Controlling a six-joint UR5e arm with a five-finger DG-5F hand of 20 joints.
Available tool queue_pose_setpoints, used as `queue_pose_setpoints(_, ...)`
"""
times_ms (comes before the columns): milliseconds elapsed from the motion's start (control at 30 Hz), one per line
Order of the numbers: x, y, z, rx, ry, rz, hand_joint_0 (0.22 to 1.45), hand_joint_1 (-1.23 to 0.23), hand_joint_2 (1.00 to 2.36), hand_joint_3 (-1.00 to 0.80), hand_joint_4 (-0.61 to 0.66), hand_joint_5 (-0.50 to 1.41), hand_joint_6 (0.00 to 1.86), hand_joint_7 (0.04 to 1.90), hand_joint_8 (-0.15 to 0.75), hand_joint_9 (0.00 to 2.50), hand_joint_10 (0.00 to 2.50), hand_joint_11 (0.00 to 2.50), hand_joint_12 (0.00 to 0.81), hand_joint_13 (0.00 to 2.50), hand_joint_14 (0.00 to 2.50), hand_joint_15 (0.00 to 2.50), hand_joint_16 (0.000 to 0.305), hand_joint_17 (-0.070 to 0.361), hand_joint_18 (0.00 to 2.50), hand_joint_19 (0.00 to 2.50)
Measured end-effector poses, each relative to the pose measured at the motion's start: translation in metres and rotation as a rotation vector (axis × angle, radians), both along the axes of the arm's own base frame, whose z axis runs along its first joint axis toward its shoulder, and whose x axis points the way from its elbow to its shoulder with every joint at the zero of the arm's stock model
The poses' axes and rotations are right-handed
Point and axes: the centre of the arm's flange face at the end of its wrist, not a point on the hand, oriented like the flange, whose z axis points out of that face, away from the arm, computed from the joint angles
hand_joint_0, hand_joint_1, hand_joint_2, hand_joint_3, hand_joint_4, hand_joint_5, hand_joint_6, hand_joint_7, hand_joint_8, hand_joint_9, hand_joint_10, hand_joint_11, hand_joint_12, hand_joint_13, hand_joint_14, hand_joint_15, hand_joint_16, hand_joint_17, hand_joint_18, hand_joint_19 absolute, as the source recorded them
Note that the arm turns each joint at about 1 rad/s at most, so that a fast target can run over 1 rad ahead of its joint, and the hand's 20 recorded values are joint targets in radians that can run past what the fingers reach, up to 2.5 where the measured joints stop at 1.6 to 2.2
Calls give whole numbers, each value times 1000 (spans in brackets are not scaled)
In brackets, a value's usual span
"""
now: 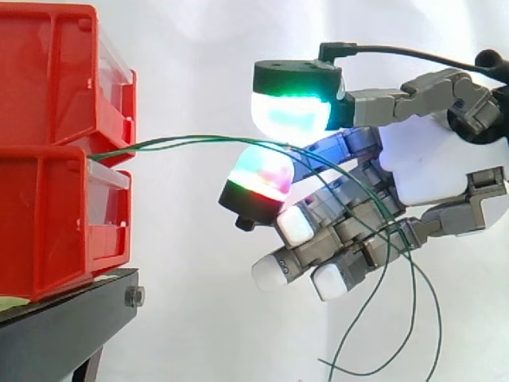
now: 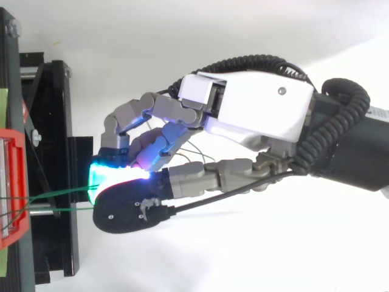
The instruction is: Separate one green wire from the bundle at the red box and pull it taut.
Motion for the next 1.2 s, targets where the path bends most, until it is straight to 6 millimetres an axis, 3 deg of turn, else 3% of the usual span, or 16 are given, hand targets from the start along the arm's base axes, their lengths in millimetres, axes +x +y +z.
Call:
queue_pose_setpoints(233,-1,-1,4,-11,1,0,581,-668,1015,-326,160,-159,880,1039,286,901,18,482,362,638,14,348,55,124,670,608)
queue_pose_setpoints(533,-1,-1,4,-13,2,-1,623,-788,1019,-256,122,-169,890,1024,271,838,21,491,354,607,16,345,54,123,652,590)
queue_pose_setpoints(667,-2,-2,3,-14,4,-2,607,-810,1010,-387,150,-171,890,999,268,830,18,487,350,600,14,339,54,122,652,590)
queue_pose_setpoints(800,-2,-2,2,-19,8,-1,554,-568,1003,-461,149,-150,879,1025,281,914,18,476,361,638,14,346,56,126,680,612)
queue_pose_setpoints(867,-3,-2,-1,-26,15,0,572,-544,1007,-427,151,-148,876,1046,277,918,17,465,359,642,16,349,55,124,678,615)
queue_pose_setpoints(1200,-5,-2,-6,-36,27,2,600,-744,1024,-124,91,-148,891,1104,282,908,21,486,354,629,15,349,55,123,680,598)
